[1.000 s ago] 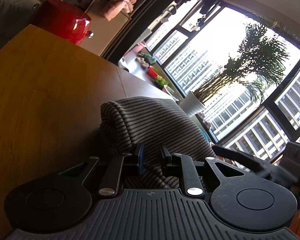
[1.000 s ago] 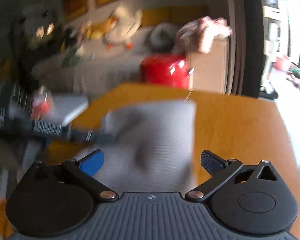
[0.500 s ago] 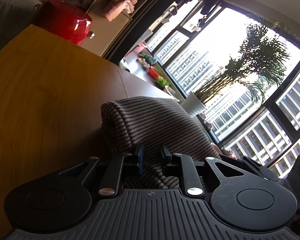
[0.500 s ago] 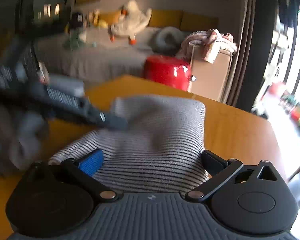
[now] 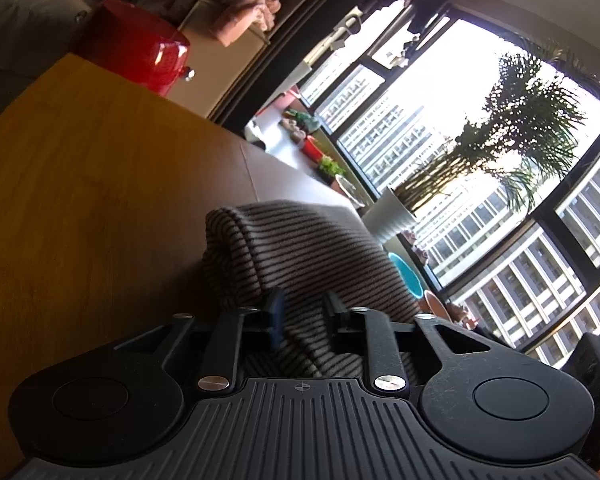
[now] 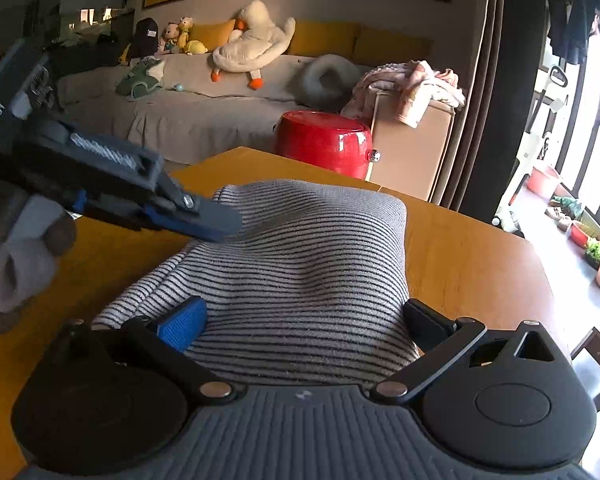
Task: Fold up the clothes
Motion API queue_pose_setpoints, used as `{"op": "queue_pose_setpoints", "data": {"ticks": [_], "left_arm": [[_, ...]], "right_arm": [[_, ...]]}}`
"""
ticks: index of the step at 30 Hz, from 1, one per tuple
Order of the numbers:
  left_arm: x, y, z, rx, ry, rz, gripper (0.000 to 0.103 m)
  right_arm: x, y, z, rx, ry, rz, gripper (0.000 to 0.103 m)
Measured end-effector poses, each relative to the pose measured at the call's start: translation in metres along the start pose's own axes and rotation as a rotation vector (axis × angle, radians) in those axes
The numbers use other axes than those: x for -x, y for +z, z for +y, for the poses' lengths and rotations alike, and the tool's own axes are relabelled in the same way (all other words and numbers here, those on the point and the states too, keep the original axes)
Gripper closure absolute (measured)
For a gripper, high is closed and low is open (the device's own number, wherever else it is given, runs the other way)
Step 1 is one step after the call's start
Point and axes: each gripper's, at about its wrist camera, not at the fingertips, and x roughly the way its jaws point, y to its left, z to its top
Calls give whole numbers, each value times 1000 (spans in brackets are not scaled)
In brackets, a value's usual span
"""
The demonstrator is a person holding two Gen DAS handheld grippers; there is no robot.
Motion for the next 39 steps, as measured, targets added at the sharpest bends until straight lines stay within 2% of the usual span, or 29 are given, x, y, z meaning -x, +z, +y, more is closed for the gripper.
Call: {"op": "queue_pose_setpoints", "data": {"ticks": [2,3,5,8,14,19,21,25,27,29,31,35,39], "left_arm": [[6,-1,-6,-29,57,-17,61],[7,-2,-7,-47,101,-17,61],[3,-6,-2,-44,136,7,60],[0,-10,5,-9,126,12,55],[-3,-12,5,-36,143,5,45],[-2,-13,10,-25,131,0,40],[-3,-14,11,-25,128,-3,39],[-4,-15,13,-33,121,-12,38],[-4,-15,13,-38,120,-16,37],[-4,-16,12,-48,124,-20,37],[-3,-17,11,-58,130,-25,37],[-4,-17,12,-60,119,-27,35],[-4,-17,12,-60,116,-27,35]], "right_arm": [[0,0,-1,-5,1,-1,0],[-1,0,-2,-6,2,-2,0],[-1,0,-4,-7,8,-3,0],[-1,1,-7,-27,22,3,0],[4,10,-20,-68,72,27,0],[24,41,-42,-94,157,-49,0],[21,58,-48,-81,118,-60,0],[-16,83,-52,-40,-53,-23,0],[-49,87,-56,-51,-102,37,0],[-85,78,-55,-48,-110,137,0],[-103,69,-56,-71,-107,174,0],[-85,70,-61,-99,-96,143,0],[-43,64,-63,-151,-54,51,0]]}}
